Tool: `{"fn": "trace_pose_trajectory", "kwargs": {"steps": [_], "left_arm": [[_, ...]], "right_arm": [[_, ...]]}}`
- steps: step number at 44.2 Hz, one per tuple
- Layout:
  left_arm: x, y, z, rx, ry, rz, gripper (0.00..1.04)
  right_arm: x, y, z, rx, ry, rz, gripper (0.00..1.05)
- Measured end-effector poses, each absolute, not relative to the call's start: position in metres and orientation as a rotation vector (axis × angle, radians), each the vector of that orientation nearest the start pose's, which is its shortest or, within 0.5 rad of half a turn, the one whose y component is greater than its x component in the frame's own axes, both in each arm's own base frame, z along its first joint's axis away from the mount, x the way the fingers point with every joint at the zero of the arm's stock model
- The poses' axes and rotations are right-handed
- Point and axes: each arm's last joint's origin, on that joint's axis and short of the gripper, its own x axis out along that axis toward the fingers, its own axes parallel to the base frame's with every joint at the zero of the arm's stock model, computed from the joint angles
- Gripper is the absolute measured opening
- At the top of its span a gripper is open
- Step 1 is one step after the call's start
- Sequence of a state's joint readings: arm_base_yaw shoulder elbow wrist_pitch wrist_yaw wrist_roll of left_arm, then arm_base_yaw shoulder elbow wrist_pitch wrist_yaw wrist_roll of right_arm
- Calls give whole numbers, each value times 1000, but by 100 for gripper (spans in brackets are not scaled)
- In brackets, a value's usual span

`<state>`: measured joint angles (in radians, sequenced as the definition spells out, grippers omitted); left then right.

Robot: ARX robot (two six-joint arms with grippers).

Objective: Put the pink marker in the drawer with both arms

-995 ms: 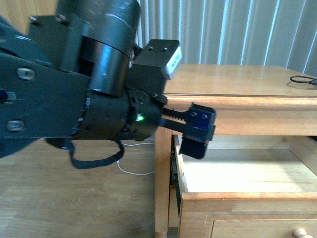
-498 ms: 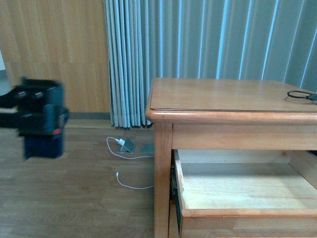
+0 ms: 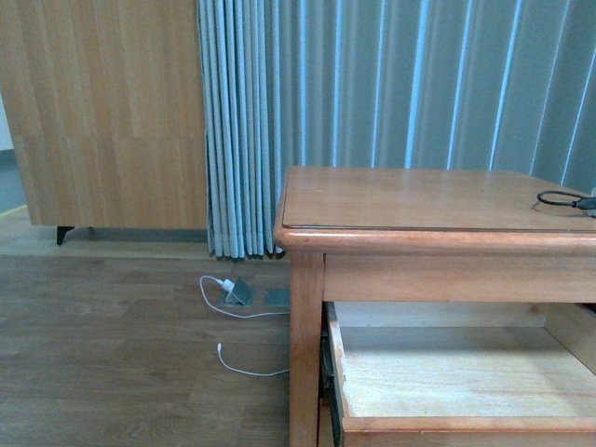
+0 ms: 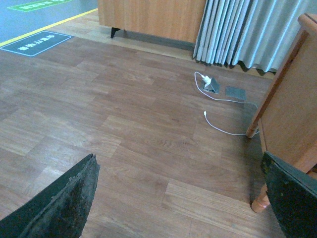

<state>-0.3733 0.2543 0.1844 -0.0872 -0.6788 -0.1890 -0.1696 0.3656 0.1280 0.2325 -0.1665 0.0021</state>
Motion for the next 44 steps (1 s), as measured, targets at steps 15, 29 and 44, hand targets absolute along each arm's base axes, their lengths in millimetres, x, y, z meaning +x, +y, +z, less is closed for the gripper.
{"fn": "trace_pose_trajectory", "kwargs": {"steps": [15,29,44], "left_arm": [[99,-17,191,-73,27,87,81],[98,0,180,-12,-1,8,14],[96,0,171,-6,-15,-1,4]], "right_arm": [[121,-16,198,3,5,-3,96],[121,-16,198,3,5,-4,96],[121,-16,198,3,5,-3,96]]}}
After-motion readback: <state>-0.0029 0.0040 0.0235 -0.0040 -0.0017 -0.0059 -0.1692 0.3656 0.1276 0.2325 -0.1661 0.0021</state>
